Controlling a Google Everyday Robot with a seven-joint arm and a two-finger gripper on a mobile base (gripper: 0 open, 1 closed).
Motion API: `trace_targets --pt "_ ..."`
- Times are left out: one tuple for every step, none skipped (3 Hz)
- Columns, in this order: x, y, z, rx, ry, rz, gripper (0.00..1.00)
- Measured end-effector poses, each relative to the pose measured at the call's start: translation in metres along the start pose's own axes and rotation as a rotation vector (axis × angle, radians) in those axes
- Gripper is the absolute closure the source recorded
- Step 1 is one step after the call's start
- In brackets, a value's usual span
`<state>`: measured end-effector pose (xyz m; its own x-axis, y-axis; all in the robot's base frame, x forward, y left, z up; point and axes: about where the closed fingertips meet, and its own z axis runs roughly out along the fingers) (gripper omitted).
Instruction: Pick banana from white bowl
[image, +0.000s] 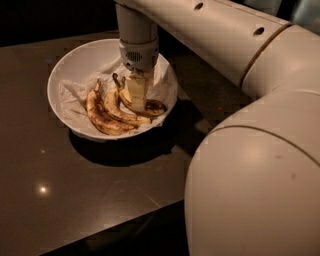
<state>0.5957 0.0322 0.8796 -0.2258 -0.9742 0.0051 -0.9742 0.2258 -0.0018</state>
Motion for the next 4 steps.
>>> trace_targets --pt "0.0004 -0.0010 0.0077 -0.017 0.013 0.007 0.46" --pt "-0.0001 -0.0007 0.0150 -0.035 0.023 0.005 0.42" --pt "-0.0003 -0.0009 0.0172 -0.039 0.026 0.005 0.43" --pt "-0.0003 -0.0009 0.0172 -0.039 0.027 0.005 0.52"
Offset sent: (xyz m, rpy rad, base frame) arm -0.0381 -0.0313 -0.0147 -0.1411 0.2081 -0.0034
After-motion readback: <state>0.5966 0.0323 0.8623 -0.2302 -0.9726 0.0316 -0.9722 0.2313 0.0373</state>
